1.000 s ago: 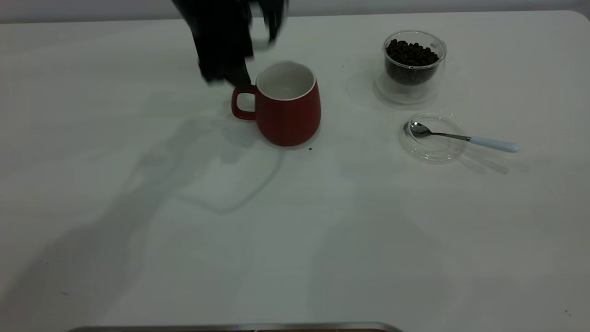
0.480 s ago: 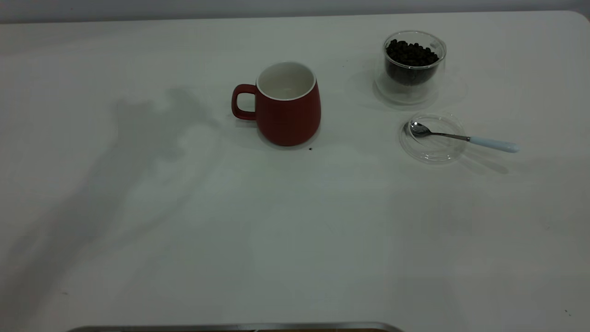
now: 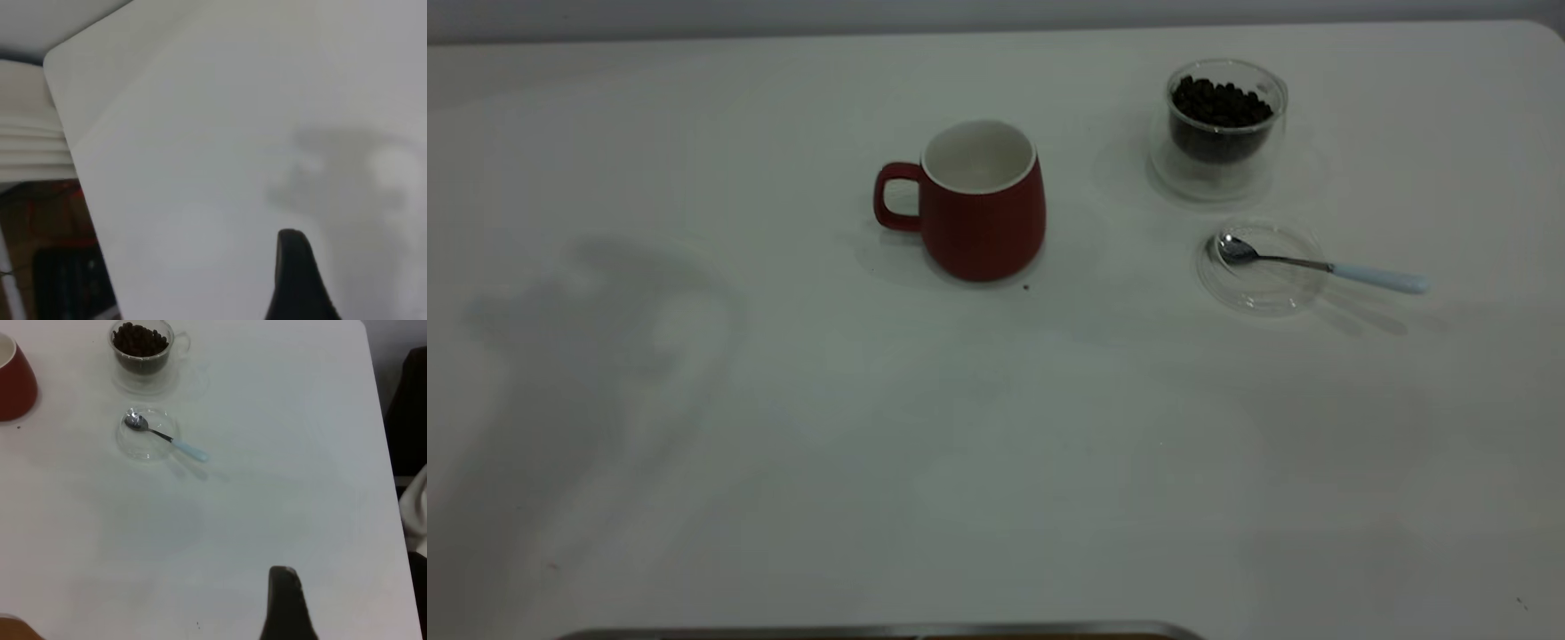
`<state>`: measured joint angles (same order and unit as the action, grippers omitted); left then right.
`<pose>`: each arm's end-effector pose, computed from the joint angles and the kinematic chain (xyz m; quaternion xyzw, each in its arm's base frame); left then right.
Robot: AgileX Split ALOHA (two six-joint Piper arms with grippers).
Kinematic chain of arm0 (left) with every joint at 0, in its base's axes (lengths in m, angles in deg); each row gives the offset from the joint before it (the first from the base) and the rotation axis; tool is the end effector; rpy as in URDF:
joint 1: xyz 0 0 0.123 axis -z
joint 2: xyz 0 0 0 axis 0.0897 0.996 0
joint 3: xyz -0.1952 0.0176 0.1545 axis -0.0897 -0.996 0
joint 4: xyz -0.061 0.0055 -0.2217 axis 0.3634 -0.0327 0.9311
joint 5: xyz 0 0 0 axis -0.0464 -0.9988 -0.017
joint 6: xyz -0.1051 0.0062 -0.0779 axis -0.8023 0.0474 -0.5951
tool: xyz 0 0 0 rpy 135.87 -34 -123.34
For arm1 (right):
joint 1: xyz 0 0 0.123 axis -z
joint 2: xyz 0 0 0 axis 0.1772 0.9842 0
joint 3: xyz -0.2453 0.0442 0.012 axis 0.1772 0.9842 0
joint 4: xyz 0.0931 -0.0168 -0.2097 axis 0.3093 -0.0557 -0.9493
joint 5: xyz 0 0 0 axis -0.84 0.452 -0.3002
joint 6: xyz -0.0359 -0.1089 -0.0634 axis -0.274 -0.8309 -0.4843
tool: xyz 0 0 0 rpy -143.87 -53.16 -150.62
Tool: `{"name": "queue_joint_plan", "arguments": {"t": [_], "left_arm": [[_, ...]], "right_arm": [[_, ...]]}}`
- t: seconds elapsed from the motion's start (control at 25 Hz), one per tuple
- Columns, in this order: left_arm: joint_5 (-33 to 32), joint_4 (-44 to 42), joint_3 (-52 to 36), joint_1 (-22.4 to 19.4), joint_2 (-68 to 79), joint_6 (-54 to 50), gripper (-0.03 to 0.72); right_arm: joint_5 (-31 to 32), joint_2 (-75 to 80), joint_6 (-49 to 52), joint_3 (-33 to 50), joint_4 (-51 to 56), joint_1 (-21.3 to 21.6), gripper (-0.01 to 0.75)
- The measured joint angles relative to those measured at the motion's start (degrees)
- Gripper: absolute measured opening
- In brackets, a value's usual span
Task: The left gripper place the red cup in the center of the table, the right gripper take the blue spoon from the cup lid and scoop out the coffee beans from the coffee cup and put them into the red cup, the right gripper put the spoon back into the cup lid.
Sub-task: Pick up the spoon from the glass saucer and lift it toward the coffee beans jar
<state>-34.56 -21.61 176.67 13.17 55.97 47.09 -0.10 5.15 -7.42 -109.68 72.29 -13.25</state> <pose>0.3064 -0.0603 0.3285 0.1899 0.9276 0.1233 0.2971 0.0430 0.0012 0.2318 -0.0508 0.8737 -0.0069 0.4837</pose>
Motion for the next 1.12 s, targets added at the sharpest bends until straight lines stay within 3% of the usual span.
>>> {"name": "queue_joint_plan", "arguments": {"t": [0.24,0.56,0.88,1.12], "left_arm": [[0.0,2.6,-15.6,0.0,-13.6,-4.7,0.533],[0.0,9.9,-42.2,0.1,-48.6,-6.1,0.533],[-0.1,11.0,-47.2,-0.3,-69.4,-6.0,0.533],[0.2,17.7,-52.3,-7.7,-75.0,-4.5,0.533]], "right_arm": [[0.0,0.0,0.0,0.0,0.0,0.0,0.548],[0.0,0.0,0.0,0.0,0.0,0.0,0.548],[0.0,0.0,0.0,0.0,0.0,0.0,0.548],[0.0,0.0,0.0,0.0,0.0,0.0,0.548]]}}
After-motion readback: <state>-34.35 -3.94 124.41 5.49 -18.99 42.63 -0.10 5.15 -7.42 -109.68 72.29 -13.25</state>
